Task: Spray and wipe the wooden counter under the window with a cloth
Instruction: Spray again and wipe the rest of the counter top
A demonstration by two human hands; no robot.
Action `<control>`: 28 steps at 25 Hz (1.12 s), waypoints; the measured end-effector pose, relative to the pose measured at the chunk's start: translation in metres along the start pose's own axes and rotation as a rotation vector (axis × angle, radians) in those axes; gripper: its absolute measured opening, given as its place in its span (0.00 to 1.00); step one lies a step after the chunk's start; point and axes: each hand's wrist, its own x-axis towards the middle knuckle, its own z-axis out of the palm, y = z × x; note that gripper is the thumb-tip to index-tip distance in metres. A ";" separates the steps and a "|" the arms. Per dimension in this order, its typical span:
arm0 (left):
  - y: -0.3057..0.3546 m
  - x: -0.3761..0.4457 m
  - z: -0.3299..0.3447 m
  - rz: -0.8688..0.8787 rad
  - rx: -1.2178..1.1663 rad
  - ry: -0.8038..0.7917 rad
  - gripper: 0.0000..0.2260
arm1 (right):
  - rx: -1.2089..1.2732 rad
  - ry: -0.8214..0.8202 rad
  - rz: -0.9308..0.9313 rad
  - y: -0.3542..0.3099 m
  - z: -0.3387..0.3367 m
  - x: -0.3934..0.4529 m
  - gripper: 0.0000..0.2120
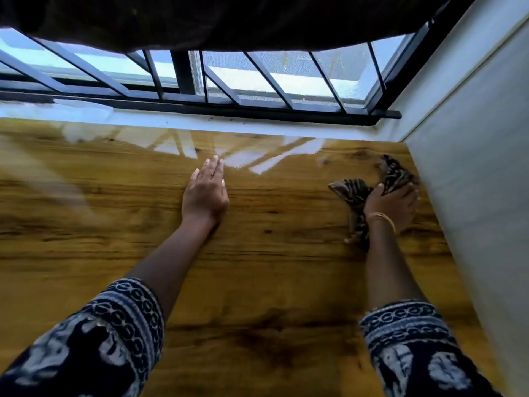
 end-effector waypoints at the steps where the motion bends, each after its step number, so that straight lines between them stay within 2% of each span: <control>1: 0.002 0.001 0.000 0.009 -0.010 0.005 0.23 | -0.001 -0.018 0.057 -0.015 0.003 -0.021 0.35; 2: 0.003 0.000 -0.001 0.018 -0.020 0.001 0.23 | 0.008 -0.057 0.027 -0.037 0.006 -0.048 0.35; 3: 0.001 -0.004 -0.002 0.028 -0.028 -0.002 0.23 | 0.005 -0.094 -0.103 -0.060 0.013 -0.080 0.35; 6: -0.007 -0.039 -0.005 0.046 -0.040 0.012 0.22 | -0.110 -0.215 -0.765 -0.107 0.034 -0.179 0.34; 8: -0.018 -0.070 -0.010 0.043 -0.051 0.012 0.22 | -0.120 -0.342 -1.068 -0.100 0.032 -0.199 0.33; 9: -0.024 -0.082 -0.012 0.039 -0.064 0.015 0.22 | -0.082 -0.351 -1.098 -0.091 0.023 -0.187 0.32; 10: -0.029 -0.092 -0.013 0.032 -0.074 0.014 0.22 | -0.036 -0.304 -1.041 -0.077 0.013 -0.169 0.30; 13: -0.040 -0.122 -0.019 0.023 -0.067 0.018 0.22 | 0.046 -0.130 -0.681 -0.012 -0.016 -0.104 0.24; 15: -0.046 -0.142 -0.021 0.020 -0.076 0.034 0.22 | 0.045 -0.072 -0.374 0.038 -0.029 -0.085 0.28; 17: -0.052 -0.160 -0.023 0.017 -0.082 0.034 0.22 | -0.003 -0.057 -0.121 0.061 -0.030 -0.098 0.32; 19: -0.058 -0.180 -0.027 0.022 -0.090 0.041 0.21 | 0.003 -0.084 -0.049 0.046 -0.024 -0.132 0.33; 20: -0.063 -0.191 -0.030 0.029 -0.096 0.042 0.21 | 0.014 -0.097 -0.094 0.028 -0.020 -0.156 0.33; 22: -0.074 -0.216 -0.036 0.046 -0.104 0.038 0.21 | -0.034 -0.154 -0.323 -0.016 -0.010 -0.216 0.33; 25: -0.097 -0.259 -0.047 0.065 -0.101 0.045 0.21 | -0.121 -0.291 -0.824 -0.067 0.010 -0.330 0.34; 28: -0.121 -0.301 -0.058 0.033 -0.121 0.080 0.20 | -0.143 -0.448 -1.265 -0.064 0.011 -0.415 0.33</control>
